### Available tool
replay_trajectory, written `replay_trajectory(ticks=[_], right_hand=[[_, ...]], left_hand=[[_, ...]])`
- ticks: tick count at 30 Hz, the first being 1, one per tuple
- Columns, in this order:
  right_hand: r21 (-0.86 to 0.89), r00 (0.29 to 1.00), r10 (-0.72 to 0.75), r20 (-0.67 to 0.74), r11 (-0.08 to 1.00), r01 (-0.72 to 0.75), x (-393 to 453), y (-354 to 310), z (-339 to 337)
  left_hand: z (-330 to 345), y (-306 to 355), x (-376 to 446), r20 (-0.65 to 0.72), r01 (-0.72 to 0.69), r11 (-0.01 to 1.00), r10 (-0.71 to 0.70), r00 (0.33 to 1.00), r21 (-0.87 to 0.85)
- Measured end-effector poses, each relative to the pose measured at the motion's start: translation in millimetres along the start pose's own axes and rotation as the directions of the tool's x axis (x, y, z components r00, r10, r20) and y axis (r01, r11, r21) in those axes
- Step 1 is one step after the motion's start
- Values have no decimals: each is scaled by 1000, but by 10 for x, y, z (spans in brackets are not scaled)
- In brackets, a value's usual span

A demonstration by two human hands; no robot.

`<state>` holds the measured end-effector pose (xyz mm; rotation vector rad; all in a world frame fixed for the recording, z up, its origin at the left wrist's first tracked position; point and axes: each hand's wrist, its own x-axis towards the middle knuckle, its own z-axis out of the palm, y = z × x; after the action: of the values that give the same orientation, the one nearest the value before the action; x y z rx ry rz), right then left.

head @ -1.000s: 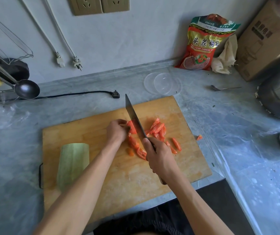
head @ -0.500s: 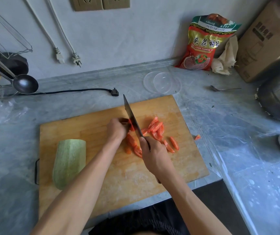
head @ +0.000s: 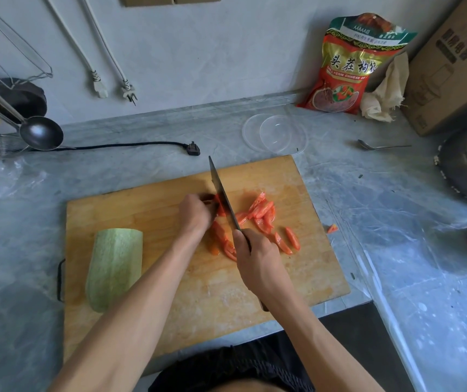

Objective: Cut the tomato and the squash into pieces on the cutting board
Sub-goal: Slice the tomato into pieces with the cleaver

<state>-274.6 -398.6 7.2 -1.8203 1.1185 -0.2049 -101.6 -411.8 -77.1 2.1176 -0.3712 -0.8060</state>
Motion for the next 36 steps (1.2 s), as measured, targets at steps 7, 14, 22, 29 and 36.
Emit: replay_trajectory(ticks=[7,14,22,29,36], right_hand=[[-6,1000,4,6,1000,-4,122,-94,-24],[-37,1000,0,14,999,0,12,-47,20],[-40,1000,27,-8,999,-27,104,-98,39],[-45,999,35,13,998,-35,-48,41,-18],[-31,1000,16,0,999,-16,116,17,45]], left_hand=[[-1,-7,1,-9,7,1000,-7,1000,1],[5,-33,12,-33,6,1000,-7,999,-26],[-24,3,-30,-11,-12,999,12,1000,32],[1,-51,-32,-26,-22,999,23,999,43],[-24,-2,-119,-46,-70,996,72,996,54]])
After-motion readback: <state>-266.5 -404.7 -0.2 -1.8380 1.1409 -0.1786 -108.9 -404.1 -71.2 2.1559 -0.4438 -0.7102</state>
